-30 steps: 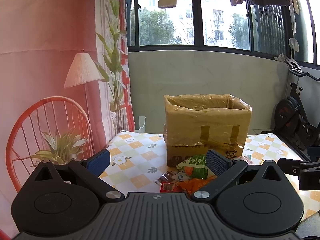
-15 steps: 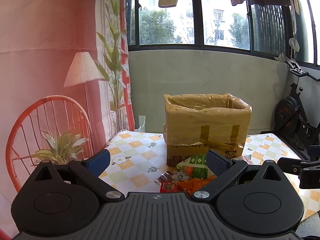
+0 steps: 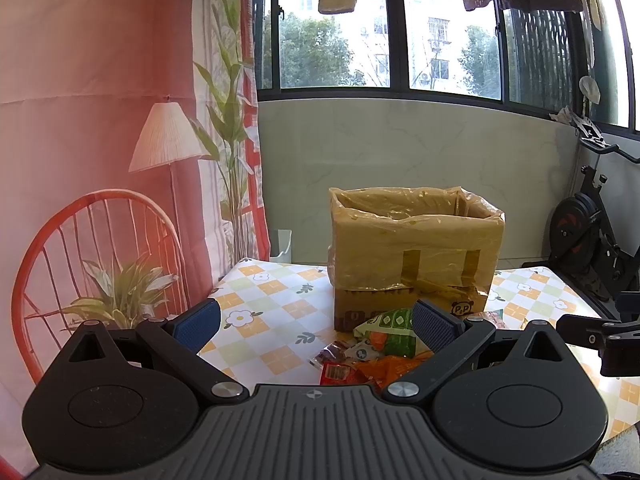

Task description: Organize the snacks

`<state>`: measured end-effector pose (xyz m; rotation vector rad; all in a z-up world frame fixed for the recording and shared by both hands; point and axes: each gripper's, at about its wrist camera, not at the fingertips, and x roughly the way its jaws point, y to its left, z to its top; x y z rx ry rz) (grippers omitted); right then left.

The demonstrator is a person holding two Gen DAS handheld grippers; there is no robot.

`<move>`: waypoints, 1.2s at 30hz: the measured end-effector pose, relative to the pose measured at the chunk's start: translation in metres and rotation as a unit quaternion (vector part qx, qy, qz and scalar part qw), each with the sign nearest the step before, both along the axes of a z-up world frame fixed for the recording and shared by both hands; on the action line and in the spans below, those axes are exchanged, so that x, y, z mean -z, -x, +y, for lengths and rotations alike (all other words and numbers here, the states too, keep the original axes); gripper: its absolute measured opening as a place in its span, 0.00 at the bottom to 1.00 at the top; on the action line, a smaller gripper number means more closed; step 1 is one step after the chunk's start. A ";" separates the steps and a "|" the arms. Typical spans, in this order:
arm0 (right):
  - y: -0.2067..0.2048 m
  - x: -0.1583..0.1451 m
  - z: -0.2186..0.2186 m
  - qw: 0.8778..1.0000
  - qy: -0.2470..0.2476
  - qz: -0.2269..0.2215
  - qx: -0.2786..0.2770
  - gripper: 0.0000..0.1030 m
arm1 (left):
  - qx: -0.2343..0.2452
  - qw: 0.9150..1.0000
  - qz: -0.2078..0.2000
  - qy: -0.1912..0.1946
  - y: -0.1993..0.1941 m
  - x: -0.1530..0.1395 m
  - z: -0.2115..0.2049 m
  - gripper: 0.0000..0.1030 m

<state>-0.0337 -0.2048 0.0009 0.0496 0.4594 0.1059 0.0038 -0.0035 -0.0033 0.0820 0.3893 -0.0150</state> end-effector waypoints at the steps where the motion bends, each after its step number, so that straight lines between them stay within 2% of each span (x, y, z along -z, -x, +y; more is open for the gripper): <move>1: 0.000 0.000 0.000 1.000 0.000 0.000 0.000 1.00 | 0.000 1.000 0.000 0.000 0.000 0.000 0.000 1.00; 31: 0.002 0.002 0.003 1.000 0.001 0.003 0.000 1.00 | 0.001 1.000 0.001 -0.002 0.000 0.002 -0.001 1.00; 36: -0.001 0.000 -0.004 1.000 -0.013 0.000 -0.005 1.00 | -0.006 1.000 -0.017 -0.003 -0.006 -0.001 0.004 1.00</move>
